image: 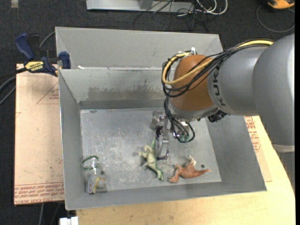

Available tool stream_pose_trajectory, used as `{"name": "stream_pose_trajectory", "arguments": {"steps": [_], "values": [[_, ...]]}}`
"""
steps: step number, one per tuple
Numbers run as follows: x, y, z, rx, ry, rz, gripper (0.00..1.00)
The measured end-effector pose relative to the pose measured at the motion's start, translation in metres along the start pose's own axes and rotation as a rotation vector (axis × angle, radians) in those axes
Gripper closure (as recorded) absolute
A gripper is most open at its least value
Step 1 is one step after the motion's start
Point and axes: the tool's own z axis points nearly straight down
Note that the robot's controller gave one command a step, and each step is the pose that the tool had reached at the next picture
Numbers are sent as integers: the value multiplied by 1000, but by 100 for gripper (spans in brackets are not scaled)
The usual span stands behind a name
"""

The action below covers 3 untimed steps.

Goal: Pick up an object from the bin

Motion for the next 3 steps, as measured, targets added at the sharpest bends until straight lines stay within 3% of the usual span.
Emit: {"name": "stream_pose_trajectory", "arguments": {"steps": [1,2,3], "values": [[17,-26,4,-5,-20,188,100],[17,-26,4,-5,-19,189,0],[17,-26,4,-5,-19,189,0]]}}
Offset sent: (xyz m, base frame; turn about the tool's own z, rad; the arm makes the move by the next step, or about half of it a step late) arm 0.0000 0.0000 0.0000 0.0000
